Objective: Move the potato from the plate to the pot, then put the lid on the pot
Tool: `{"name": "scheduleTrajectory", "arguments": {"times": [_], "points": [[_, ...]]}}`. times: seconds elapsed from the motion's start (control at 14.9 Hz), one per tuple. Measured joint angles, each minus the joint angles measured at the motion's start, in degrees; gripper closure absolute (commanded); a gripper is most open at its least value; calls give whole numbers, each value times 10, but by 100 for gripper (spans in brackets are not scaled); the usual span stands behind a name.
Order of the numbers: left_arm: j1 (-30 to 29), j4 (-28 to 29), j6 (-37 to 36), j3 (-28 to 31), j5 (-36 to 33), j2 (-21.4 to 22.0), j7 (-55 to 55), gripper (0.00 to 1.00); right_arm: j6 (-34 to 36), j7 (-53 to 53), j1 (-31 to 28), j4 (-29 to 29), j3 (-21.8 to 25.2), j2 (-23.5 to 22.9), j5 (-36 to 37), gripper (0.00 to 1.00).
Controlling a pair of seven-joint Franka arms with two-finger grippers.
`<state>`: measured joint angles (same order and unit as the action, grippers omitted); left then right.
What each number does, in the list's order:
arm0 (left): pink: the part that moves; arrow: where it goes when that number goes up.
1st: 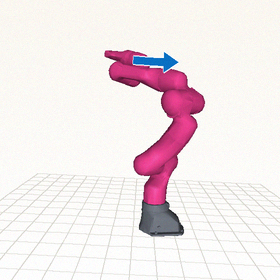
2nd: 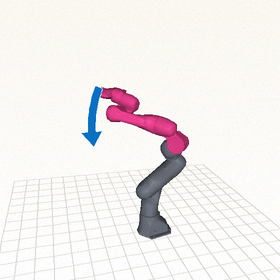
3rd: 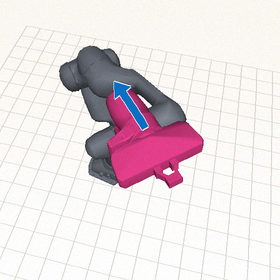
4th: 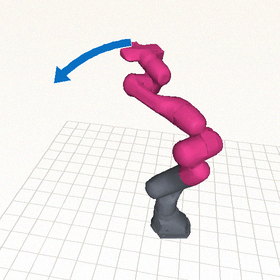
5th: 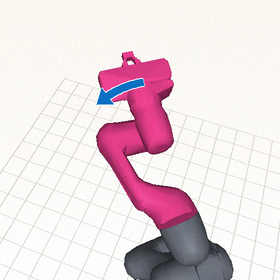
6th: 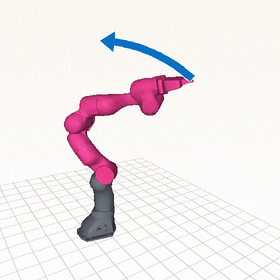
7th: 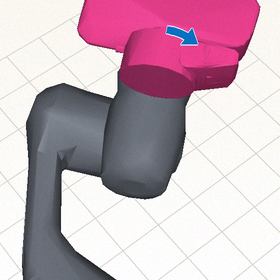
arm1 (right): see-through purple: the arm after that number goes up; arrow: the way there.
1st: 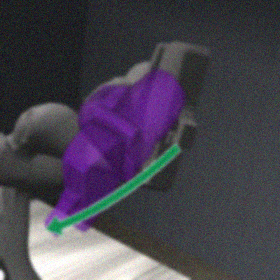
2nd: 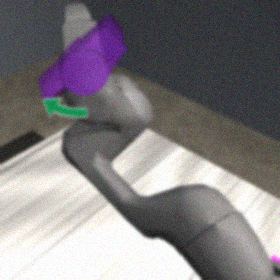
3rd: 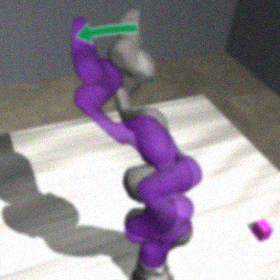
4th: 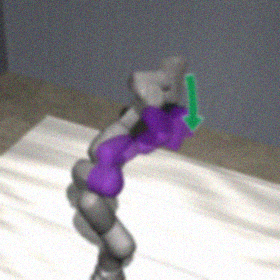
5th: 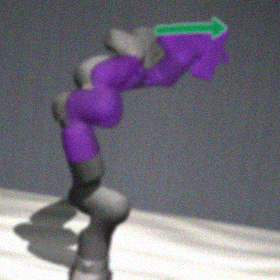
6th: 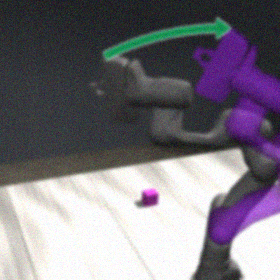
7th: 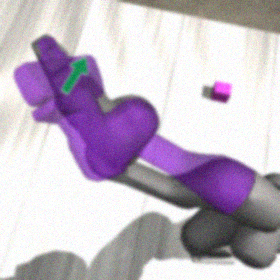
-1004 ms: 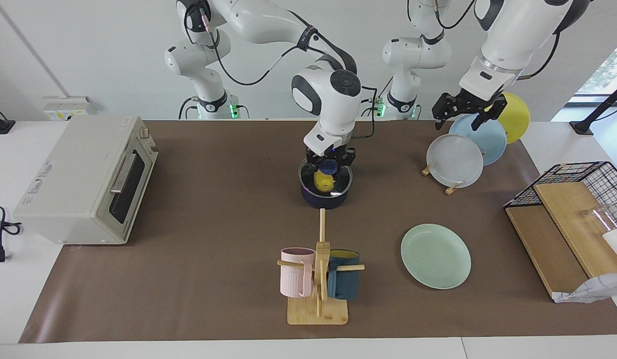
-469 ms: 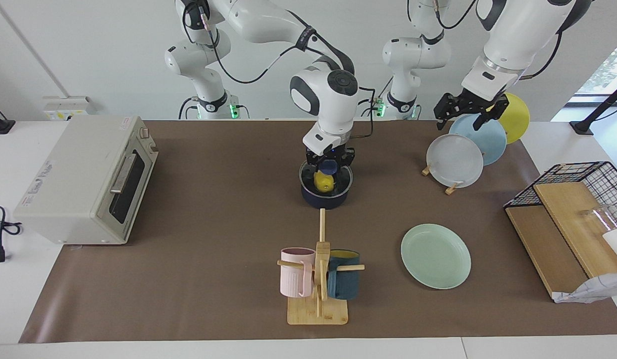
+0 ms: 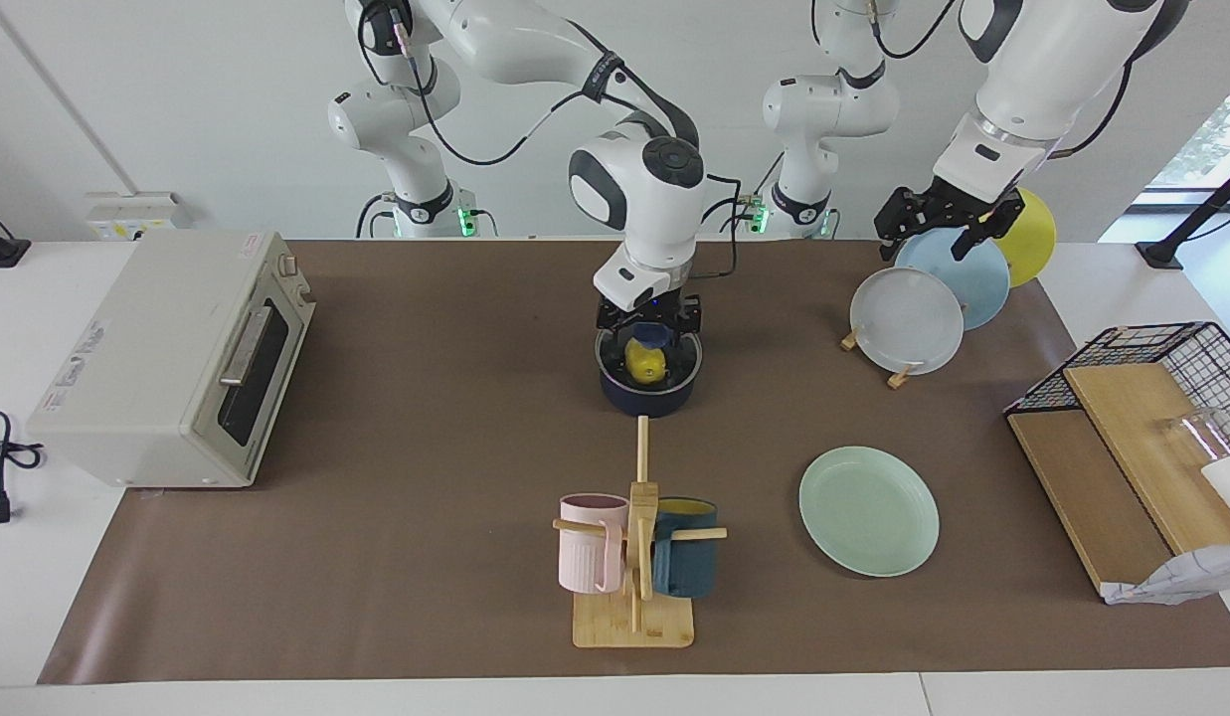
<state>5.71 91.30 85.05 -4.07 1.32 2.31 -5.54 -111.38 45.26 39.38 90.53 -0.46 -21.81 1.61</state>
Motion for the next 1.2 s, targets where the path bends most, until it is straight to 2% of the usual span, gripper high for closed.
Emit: {"name": "scheduleTrajectory", "arguments": {"times": [0.27, 0.54, 0.74, 1.0, 1.2], "points": [[-2, 0, 0, -3, 0, 0, 0, 0, 8, -47, -44, -4, 2, 27, 1, 0], [-18, 0, 0, -18, 0, 0, 0, 0, 70, -151, -108, -32, 5, 46, 2, 0], [-20, 0, 0, -24, 0, 0, 0, 0, 95, -242, -183, -37, 7, 65, 2, 0], [-23, 0, 0, -25, 0, 0, 0, 0, 145, -287, -261, -37, 7, 99, 2, 0], [-24, 0, 0, -25, 0, 0, 0, 0, 188, -325, -285, -37, 7, 130, 1, 0]]}}
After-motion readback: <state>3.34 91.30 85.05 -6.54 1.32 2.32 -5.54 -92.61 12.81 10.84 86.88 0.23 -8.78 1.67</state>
